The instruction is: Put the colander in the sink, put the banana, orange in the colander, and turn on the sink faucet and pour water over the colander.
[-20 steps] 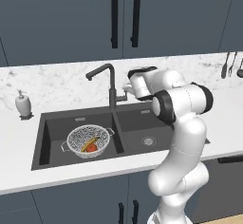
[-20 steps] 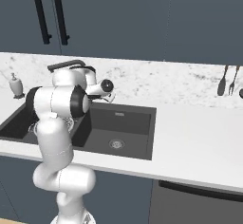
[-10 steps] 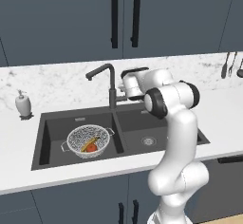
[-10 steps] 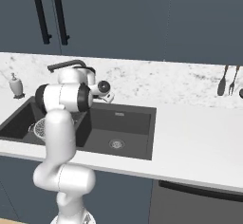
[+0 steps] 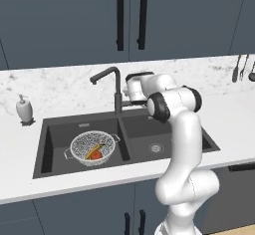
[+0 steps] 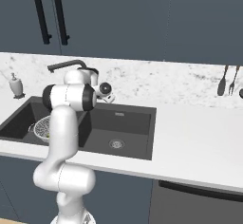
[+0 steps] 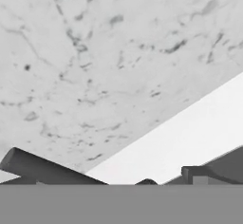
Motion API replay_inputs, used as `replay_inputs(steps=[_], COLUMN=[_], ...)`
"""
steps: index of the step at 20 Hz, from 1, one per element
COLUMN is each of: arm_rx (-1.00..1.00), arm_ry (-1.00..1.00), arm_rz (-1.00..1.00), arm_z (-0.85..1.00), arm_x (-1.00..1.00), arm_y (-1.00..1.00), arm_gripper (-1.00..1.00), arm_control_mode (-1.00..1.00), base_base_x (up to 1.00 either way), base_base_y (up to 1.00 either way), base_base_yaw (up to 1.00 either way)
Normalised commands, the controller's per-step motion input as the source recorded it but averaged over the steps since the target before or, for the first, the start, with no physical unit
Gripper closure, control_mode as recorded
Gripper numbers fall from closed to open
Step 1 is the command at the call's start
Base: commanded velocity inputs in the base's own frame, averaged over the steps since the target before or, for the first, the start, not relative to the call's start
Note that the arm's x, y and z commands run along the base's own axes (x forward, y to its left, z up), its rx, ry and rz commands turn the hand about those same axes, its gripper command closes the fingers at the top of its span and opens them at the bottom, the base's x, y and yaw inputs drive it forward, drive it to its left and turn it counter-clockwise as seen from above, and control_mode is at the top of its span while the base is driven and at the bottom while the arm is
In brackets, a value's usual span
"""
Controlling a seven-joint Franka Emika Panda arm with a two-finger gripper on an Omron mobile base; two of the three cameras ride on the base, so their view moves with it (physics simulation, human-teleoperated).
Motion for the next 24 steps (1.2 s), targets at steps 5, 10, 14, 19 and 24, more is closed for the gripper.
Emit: replay_inputs(steps=[5, 10, 14, 19, 24], arm_rx=[0.08, 0.08, 0.06, 0.05, 0.04], arm_ry=[0.03, 0.04, 0.04, 0.06, 0.02], arm_rz=[-0.02, -0.03, -0.05, -0.06, -0.07], arm_z=[-0.19, -0.21, -0.25, -0.29, -0.21], arm_x=[0.52, 0.44, 0.34, 0.36, 0.21], arm_y=[-0.02, -0.04, -0.06, -0.04, -0.28], arm_gripper=[-1.00, -1.00, -1.00, 1.00, 1.00], arm_control_mode=[-1.00, -1.00, -1.00, -1.00, -1.00], base_base_x=[0.00, 0.00, 0.00, 0.00, 0.00], base_base_y=[0.00, 0.00, 0.00, 0.00, 0.00], base_base_yaw=[0.00, 0.00, 0.00, 0.00, 0.00])
